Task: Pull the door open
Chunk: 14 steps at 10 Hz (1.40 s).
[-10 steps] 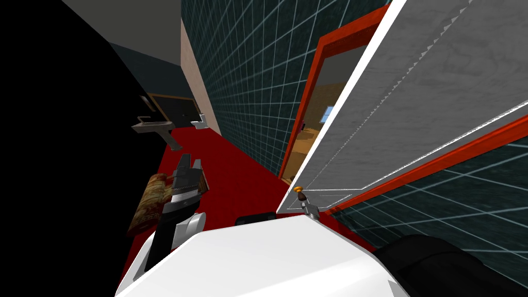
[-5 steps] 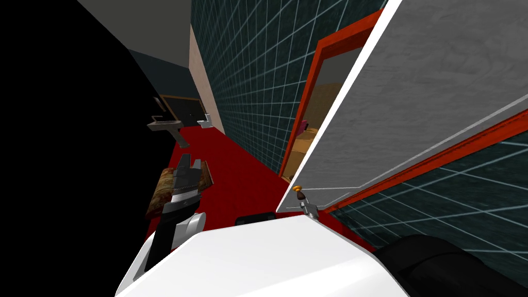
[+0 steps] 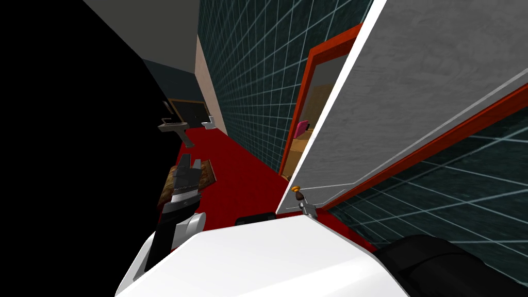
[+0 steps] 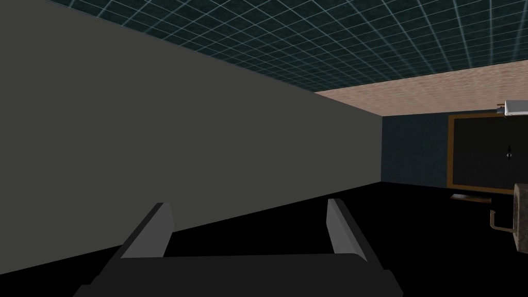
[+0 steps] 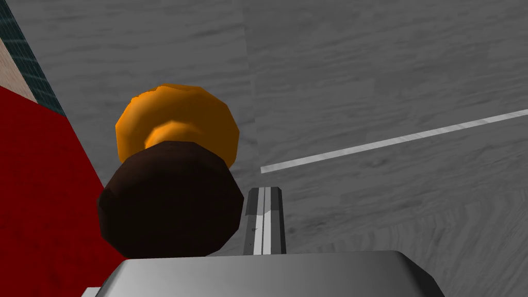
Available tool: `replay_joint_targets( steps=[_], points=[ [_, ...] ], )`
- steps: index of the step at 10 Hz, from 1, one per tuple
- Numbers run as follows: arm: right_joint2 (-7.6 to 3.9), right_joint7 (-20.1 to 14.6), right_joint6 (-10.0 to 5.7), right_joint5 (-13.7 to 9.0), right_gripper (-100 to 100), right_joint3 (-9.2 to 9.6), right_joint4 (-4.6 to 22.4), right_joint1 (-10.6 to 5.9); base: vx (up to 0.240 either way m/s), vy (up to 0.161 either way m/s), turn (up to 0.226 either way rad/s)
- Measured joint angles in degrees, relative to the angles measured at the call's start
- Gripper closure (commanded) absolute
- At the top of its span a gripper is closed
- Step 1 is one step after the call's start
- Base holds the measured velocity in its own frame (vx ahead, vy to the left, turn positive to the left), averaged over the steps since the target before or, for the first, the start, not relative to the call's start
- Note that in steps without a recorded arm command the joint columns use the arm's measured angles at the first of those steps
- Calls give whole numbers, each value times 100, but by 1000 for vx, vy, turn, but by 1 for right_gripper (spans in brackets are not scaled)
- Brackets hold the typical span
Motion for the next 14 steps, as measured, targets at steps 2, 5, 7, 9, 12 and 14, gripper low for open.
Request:
replay_joint_targets(
  steps=[2,5,7,9,12,14],
  points=[
    [-46,-29,-38,38,-100,42,-36,5,-79,-20,43],
    [-19,-16,-73,71,-100,77,1,-56,-30,-14,6],
    [-34,3,-66,74,-100,85,-95,40,-12,-11,13],
    [-57,-79,-143,101,-100,111,30,-41,-61,4,18],
    [-37,-26,-119,99,-100,112,-34,-11,-1,-3,7],
    [-60,-37,-102,95,-100,109,-67,14,-3,-1,-18]
  ],
)
